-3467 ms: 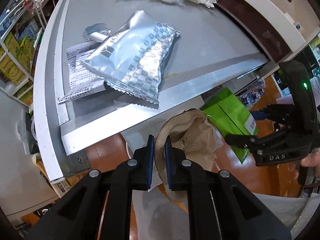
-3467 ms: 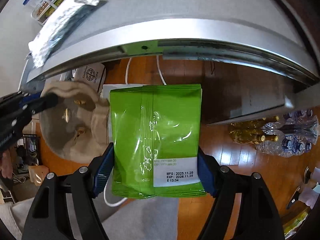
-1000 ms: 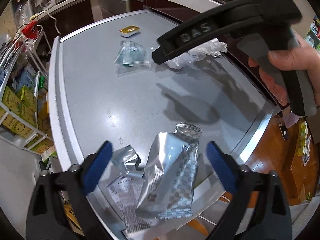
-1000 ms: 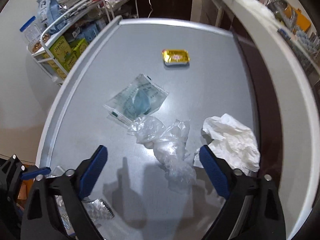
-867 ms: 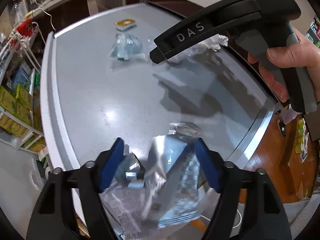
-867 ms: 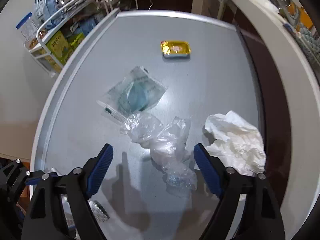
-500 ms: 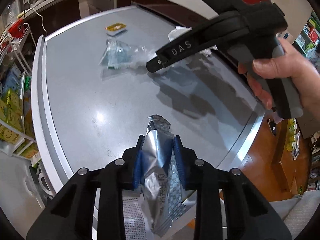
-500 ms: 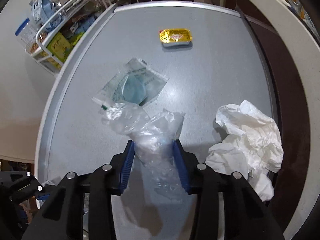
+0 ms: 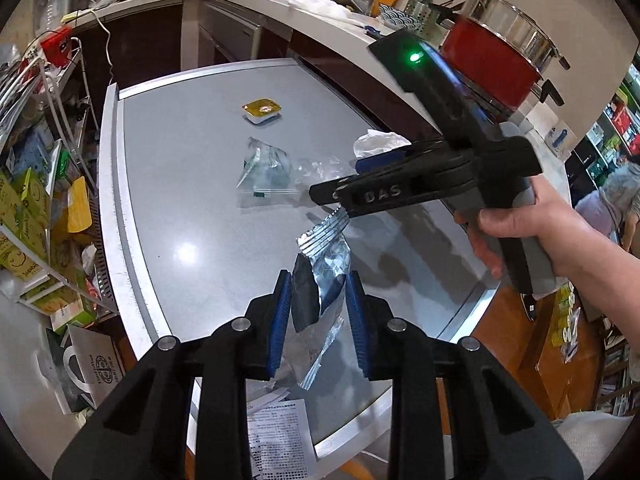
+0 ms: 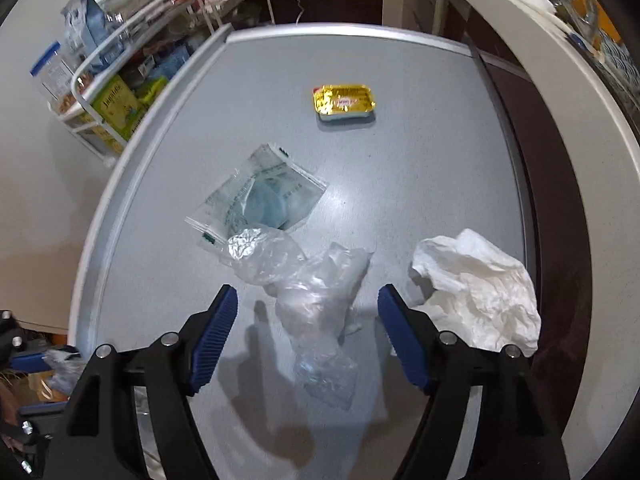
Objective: Collect trash
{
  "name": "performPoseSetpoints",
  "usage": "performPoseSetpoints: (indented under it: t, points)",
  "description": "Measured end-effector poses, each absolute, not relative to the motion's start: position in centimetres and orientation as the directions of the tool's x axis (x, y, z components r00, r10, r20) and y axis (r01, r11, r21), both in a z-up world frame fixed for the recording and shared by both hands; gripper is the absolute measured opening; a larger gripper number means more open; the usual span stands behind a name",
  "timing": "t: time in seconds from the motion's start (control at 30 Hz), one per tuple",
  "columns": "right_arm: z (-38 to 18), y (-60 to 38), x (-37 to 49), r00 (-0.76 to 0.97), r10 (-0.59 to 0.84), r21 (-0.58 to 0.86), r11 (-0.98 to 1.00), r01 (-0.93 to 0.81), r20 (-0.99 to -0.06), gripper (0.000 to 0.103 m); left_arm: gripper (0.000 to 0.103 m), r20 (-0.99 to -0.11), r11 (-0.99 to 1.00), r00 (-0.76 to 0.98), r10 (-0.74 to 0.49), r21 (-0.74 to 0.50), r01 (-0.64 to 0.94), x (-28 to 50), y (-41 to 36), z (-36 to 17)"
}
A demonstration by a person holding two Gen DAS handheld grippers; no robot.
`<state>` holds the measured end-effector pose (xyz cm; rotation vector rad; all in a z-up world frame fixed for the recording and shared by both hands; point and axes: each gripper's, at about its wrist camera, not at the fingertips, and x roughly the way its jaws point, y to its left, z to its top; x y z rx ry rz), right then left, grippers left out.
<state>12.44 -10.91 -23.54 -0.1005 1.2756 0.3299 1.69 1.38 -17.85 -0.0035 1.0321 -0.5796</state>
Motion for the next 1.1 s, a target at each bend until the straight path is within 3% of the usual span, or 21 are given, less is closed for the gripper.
performPoseSetpoints:
  t: [0.07,0.1,0.17,0.37,0.4,0.47,0.63,0.67,0.7,0.73,0.93,1.1]
  points:
    - [-23.9,-10.7,12.8,0.238,0.184,0.11,0.949,-0.296,-0.954,0.069,0.029,-0.804,0.853,0.382,-0.455,-0.27,0.447,1.8,1.4,-17.9]
    - [-24.1,-10.7,12.9,0.229,0.189,0.117,0.948,-0.295,-0.955,0.053,0.029,-0.803,0.854,0.384,-0.455,-0.272,0.443,1.9,1.5,-17.9]
    - [-24.5,-10.8,12.9,0.199,0.211,0.148,0.946,-0.29,-0.957,0.037,0.029,-0.799,0.855,0.389,-0.459,-0.278,0.438,1.9,1.6,-17.8]
    - [-23.1,-11.4,11.8,0.23,0.238,0.167,0.942,-0.29,-0.943,0.037,0.029,-0.785,0.851,0.4,-0.473,-0.289,0.439,2.2,1.9,-17.2]
    - [-22.7,-11.6,11.6,0.239,0.243,0.171,0.942,-0.288,-0.94,0.037,0.022,-0.783,0.846,0.396,-0.48,-0.295,0.443,2.2,1.9,-17.2]
    - [-22.1,-11.8,11.4,0.249,0.254,0.18,0.941,-0.286,-0.934,0.037,0.018,-0.782,0.841,0.384,-0.49,-0.308,0.445,2.4,1.9,-17.2]
    - [-21.2,-12.3,10.9,0.268,0.257,0.179,0.942,-0.282,-0.928,0.037,0.02,-0.792,0.852,0.384,-0.476,-0.307,0.424,2.5,2.1,-17.7]
    - [-21.1,-12.4,10.8,0.271,0.256,0.177,0.943,-0.282,-0.928,0.037,0.043,-0.797,0.868,0.398,-0.455,-0.298,0.396,2.7,2.4,-17.7]
    - [-21.2,-12.5,10.8,0.272,0.255,0.177,0.943,-0.281,-0.928,0.037,0.082,-0.808,0.896,0.418,-0.415,-0.282,0.345,3.0,2.8,-17.9]
    - [-21.2,-12.6,10.7,0.27,0.256,0.179,0.944,-0.278,-0.928,0.037,0.088,-0.809,0.911,0.437,-0.393,-0.276,0.307,3.1,3.2,-18.0]
    - [-21.2,-12.7,10.3,0.276,0.253,0.175,0.945,-0.278,-0.927,0.037,0.089,-0.848,0.93,0.386,-0.363,-0.304,0.206,3.6,3.0,-20.0]
    - [-20.9,-13.2,10.4,0.282,0.251,0.172,0.945,-0.277,-0.926,0.037,0.088,-0.891,0.961,0.364,-0.271,-0.228,0.156,5.3,0.7,-22.5]
